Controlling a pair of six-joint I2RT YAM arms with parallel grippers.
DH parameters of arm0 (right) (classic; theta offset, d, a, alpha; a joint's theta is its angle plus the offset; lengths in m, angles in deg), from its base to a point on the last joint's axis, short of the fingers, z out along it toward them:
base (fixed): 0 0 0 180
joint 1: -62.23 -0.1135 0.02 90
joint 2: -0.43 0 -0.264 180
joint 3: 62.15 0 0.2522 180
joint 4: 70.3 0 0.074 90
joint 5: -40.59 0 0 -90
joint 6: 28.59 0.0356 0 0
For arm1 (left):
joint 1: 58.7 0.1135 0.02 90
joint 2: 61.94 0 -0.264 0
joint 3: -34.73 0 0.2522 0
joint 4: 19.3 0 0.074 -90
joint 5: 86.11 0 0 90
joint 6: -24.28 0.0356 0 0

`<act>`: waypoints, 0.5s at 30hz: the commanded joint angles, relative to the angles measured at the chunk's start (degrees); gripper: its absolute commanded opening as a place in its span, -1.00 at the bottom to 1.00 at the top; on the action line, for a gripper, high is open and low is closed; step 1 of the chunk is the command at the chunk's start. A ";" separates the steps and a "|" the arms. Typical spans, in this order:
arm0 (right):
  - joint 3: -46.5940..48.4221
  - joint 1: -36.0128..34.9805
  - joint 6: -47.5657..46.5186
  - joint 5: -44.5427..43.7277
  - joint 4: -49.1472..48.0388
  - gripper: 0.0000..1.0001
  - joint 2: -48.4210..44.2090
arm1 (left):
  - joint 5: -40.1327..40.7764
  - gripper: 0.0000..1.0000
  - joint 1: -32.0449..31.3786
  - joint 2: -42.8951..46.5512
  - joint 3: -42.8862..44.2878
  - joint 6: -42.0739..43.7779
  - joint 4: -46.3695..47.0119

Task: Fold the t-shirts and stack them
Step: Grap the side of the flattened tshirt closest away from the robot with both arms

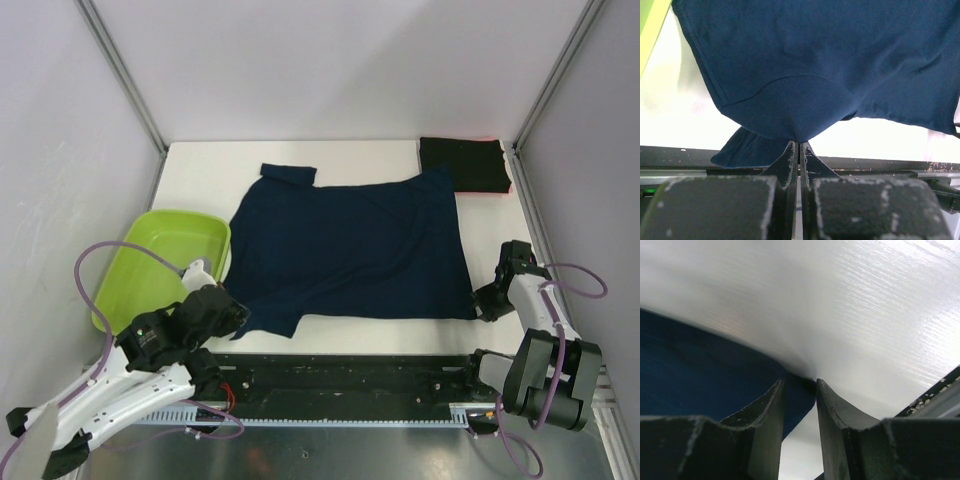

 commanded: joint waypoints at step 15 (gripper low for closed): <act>-1.98 0.80 0.03 0.92 1.10 -0.28 1.21 | 2.13 -1.00 0.25 -1.56 0.85 0.97 1.93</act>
